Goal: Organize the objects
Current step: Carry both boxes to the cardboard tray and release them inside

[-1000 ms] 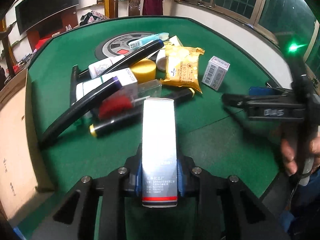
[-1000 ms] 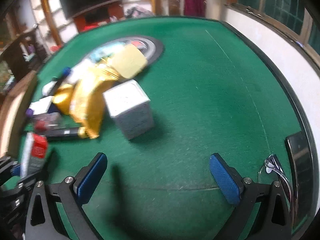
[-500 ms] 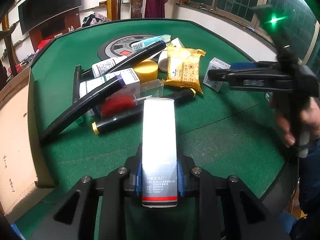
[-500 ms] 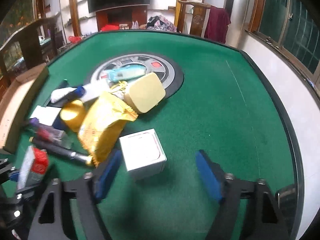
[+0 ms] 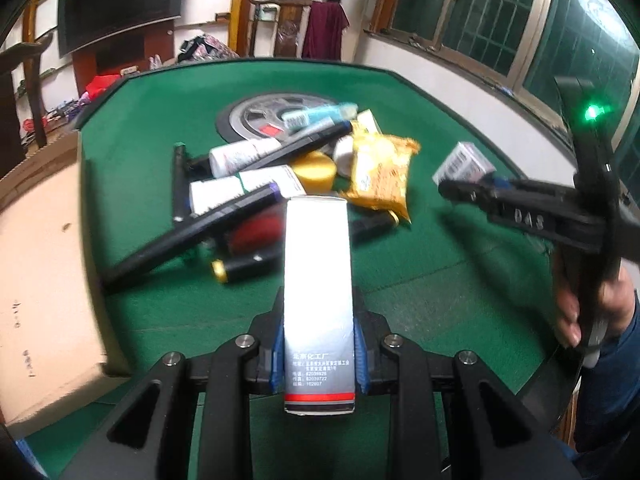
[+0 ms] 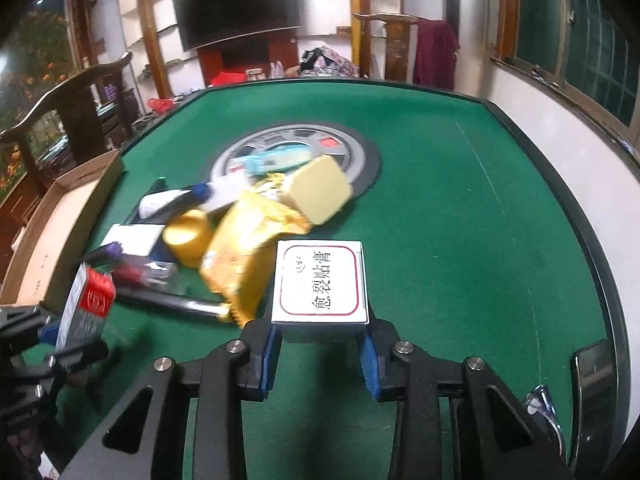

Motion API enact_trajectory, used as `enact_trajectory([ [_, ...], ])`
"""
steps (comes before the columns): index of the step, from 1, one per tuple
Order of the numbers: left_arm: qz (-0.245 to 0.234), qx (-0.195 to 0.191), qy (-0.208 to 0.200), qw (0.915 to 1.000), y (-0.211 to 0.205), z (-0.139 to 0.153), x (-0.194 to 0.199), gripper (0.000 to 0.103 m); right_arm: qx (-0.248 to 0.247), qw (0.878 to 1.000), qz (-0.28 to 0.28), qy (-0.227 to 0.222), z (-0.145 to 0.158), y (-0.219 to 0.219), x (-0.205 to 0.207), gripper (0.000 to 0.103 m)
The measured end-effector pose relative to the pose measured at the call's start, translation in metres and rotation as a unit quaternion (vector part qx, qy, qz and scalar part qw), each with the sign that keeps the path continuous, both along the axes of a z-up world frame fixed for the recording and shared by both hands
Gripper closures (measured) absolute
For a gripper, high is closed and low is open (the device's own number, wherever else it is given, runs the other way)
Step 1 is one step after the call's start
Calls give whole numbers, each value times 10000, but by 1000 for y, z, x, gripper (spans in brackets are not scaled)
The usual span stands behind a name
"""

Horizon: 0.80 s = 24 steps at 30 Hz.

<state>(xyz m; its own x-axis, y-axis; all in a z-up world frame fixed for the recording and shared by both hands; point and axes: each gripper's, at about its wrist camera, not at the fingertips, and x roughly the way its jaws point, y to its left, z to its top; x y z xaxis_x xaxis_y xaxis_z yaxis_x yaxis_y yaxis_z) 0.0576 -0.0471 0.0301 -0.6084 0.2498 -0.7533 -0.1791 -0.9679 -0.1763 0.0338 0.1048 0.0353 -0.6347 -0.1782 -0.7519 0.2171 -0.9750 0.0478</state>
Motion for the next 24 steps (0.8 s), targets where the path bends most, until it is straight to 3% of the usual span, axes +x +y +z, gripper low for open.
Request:
enact_trajectory([
  [5, 270, 22, 226, 9994, -23, 17, 8, 77, -22, 9992, 409, 4, 17, -27, 5, 66],
  [14, 1073, 125, 585, 9924, -101, 41, 31, 77, -75, 9920, 1241, -222, 34, -107, 3, 66],
  [24, 1798, 67, 629, 9817, -186, 51, 44, 77, -52, 9765, 2106, -451, 46, -217, -12, 66],
])
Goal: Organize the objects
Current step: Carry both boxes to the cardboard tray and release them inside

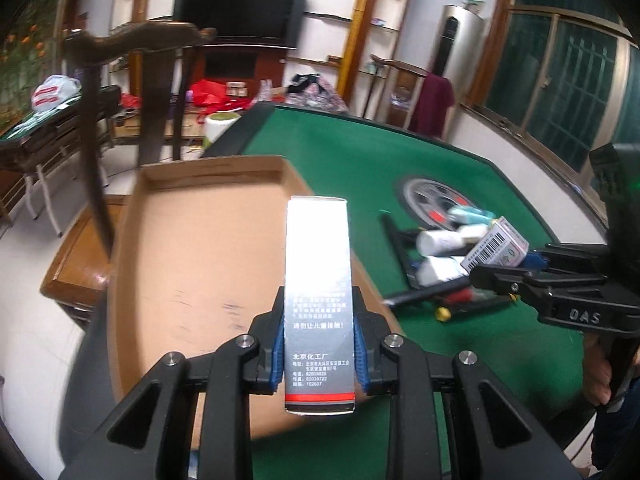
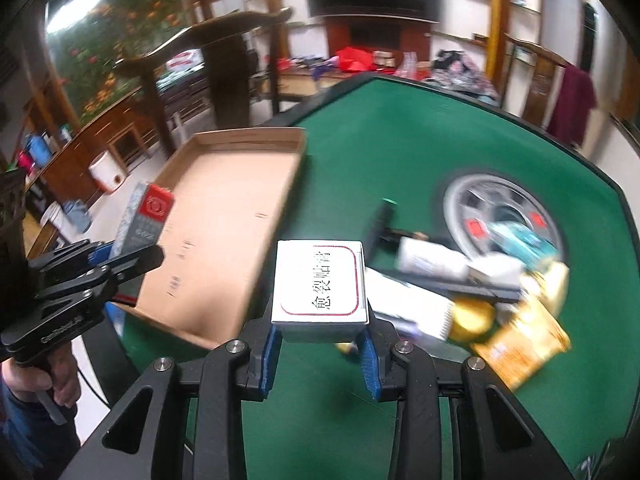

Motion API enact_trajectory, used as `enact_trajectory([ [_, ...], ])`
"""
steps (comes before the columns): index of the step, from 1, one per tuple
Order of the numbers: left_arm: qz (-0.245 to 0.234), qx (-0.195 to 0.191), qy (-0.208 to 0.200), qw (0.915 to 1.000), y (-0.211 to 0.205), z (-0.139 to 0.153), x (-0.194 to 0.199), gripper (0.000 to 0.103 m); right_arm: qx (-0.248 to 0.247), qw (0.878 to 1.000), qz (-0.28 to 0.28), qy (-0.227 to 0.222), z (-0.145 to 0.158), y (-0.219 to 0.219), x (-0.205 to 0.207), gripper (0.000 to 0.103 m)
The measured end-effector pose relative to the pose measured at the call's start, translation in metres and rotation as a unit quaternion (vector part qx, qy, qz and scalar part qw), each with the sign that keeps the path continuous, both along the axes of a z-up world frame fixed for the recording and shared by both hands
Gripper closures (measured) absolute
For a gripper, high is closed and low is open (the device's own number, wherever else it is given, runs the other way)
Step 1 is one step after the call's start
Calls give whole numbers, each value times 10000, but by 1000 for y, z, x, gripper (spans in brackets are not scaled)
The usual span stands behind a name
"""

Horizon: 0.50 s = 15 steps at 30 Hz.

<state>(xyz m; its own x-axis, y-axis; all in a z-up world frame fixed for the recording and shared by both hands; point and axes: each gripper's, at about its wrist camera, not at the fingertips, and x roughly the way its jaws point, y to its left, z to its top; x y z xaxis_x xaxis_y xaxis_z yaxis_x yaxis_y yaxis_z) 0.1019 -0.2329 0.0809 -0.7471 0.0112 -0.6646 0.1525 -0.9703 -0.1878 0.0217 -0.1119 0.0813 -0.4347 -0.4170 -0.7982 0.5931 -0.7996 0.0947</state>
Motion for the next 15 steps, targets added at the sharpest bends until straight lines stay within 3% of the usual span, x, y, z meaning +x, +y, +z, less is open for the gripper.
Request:
enact_trajectory([
  [8, 363, -130, -272, 9989, -62, 2, -30, 77, -19, 9967, 278, -761, -5, -86, -55, 65],
  [15, 657, -16, -810, 9945, -107, -26, -76, 77, 148, 9890, 77, -1466, -35, -152, -123, 65],
])
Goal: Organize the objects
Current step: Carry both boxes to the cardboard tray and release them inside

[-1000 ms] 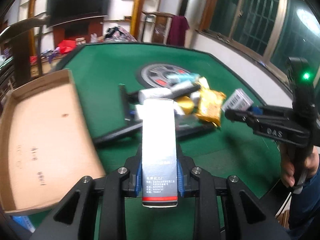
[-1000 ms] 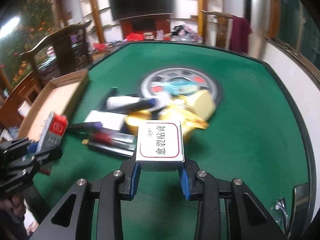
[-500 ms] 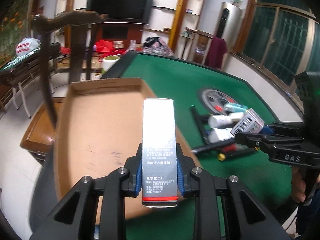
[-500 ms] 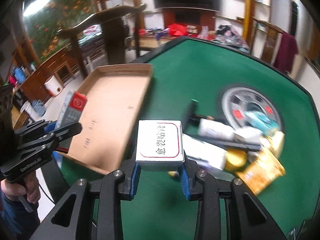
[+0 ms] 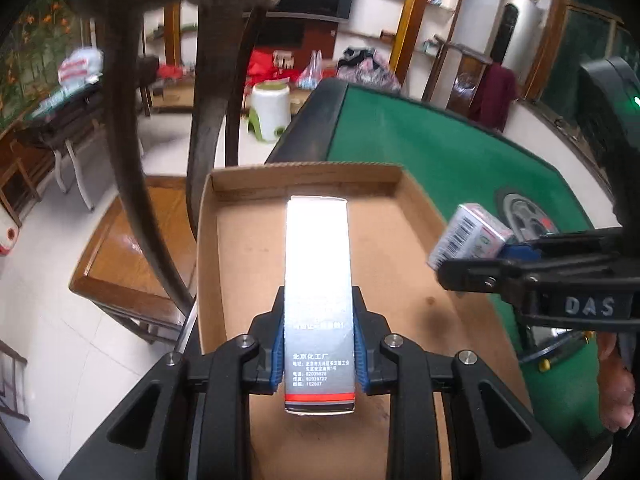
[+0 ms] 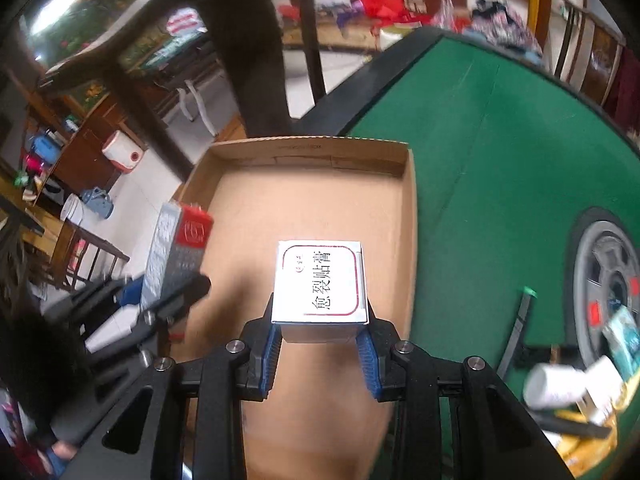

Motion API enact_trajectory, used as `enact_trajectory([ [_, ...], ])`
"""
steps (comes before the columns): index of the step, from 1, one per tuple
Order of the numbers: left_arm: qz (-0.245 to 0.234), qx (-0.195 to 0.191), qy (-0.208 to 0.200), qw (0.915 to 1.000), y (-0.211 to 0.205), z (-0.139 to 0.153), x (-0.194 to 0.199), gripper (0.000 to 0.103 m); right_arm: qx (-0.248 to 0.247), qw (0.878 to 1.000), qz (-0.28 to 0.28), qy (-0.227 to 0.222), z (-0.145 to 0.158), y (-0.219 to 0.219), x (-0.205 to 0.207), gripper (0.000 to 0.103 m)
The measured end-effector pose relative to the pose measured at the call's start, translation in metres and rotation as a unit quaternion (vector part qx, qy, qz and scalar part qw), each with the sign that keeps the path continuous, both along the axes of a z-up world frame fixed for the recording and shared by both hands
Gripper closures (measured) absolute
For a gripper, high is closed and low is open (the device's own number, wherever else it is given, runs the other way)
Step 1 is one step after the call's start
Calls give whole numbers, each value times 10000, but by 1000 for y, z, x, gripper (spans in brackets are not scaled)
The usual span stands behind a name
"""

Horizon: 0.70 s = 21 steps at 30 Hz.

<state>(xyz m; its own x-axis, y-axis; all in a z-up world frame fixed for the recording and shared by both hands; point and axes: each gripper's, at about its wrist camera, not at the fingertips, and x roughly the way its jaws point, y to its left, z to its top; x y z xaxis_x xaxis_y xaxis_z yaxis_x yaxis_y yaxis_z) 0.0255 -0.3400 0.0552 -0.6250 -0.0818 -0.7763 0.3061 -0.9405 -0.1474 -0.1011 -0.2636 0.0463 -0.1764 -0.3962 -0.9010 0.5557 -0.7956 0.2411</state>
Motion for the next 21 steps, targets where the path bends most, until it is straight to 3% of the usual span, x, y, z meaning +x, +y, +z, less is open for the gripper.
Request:
enact_trajectory([
  [4, 91, -73, -192, 9997, -12, -10, -20, 77, 65, 9999, -76, -104, -9, -28, -22, 65],
  [9, 274, 161, -373, 9988, -26, -21, -33, 77, 150, 9996, -161, -178, -18, -55, -40, 65],
  [21, 475, 366, -354, 9976, -39, -26, -35, 76, 97, 9995, -163, -259, -30, -84, -62, 63],
])
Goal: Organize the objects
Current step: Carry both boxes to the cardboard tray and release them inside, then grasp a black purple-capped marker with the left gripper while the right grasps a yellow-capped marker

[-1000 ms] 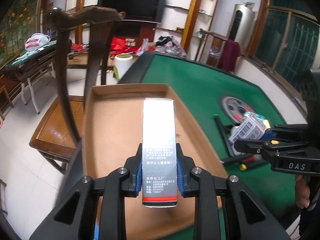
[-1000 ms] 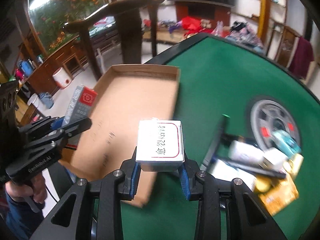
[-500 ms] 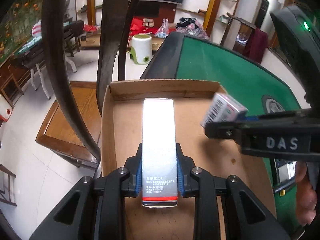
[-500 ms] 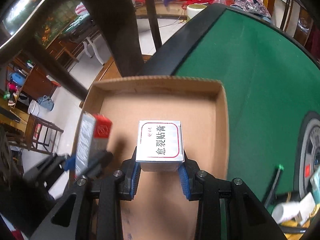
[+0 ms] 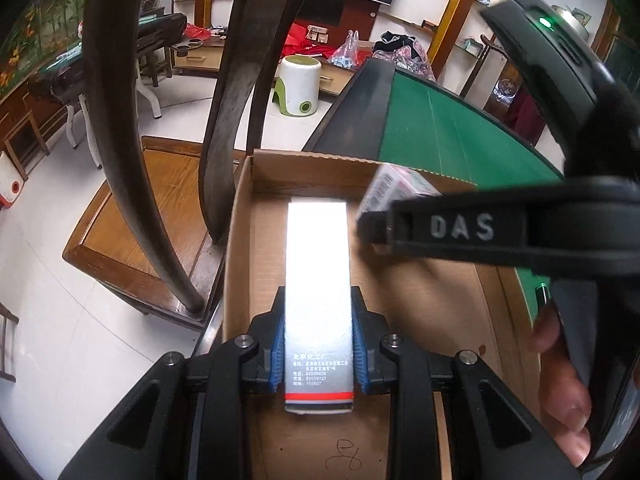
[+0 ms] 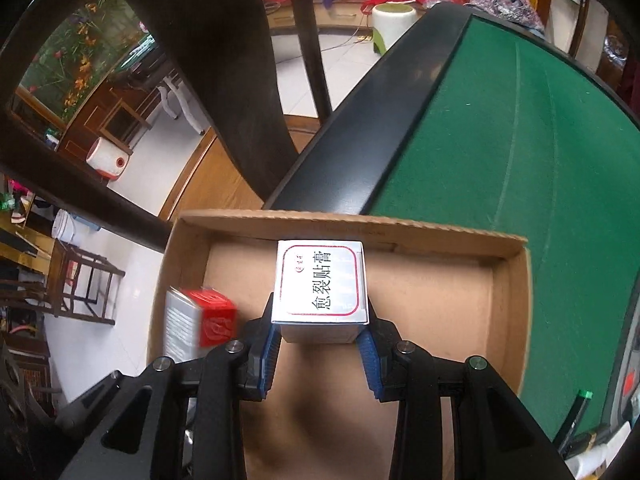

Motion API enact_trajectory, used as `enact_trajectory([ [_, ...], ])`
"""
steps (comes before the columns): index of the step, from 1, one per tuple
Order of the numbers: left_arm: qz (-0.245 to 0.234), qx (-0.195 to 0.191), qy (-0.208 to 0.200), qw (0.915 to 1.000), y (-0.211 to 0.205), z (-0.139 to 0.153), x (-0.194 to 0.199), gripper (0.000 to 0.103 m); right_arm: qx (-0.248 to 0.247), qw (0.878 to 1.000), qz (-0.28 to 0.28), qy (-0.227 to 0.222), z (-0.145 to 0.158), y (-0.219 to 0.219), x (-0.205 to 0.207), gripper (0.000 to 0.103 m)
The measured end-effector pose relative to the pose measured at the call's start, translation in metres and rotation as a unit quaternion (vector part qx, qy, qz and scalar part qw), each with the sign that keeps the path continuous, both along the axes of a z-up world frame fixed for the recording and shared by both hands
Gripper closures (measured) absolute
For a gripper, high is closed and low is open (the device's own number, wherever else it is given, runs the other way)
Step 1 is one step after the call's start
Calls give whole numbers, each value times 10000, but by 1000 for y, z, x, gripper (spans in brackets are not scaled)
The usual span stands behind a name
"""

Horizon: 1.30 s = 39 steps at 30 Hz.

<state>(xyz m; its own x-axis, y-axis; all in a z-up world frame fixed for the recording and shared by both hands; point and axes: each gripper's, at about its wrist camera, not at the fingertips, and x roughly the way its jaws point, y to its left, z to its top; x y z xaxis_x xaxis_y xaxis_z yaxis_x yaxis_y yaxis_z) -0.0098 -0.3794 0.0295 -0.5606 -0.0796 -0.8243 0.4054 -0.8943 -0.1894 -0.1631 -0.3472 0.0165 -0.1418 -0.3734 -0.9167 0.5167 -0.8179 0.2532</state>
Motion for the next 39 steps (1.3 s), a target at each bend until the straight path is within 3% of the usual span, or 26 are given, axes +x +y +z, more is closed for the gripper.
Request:
enact_trajectory([
  [4, -20, 63, 39, 10000, -1, 2, -2, 72, 5, 9998, -14, 201, 5, 1, 1, 47],
  [7, 0, 34, 135, 9999, 0, 5, 0, 64, -159, 9988, -7, 452, 19, 4, 5, 38],
  [13, 53, 103, 298, 9995, 4, 14, 11, 59, -524, 9966, -124, 626, 46, 30, 20, 36],
  [18, -186, -10, 558, 9983, 27, 31, 29, 59, -702, 9940, -213, 807, 62, 89, 50, 36],
  [23, -967, -290, 696, 9925, 82, 44, 39, 58, -910, 9895, -389, 1058, 73, 183, 86, 36],
  [26, -1665, -459, 688, 9826, 131, 49, 37, 53, -1141, 9852, -686, 1082, 73, 247, 100, 34],
  [28, -2213, -658, 643, 9708, 168, 47, 35, 53, -1303, 9819, -890, 1044, 72, 286, 110, 32],
  [32, -3223, -1109, 388, 9393, 235, 36, 28, 53, -1384, 9763, -1212, 1141, 61, 350, 129, 32],
  [39, -3593, -1722, -636, 9150, 276, -6, -1, 53, -1722, 9680, -1480, 1065, 44, 411, 139, 31],
])
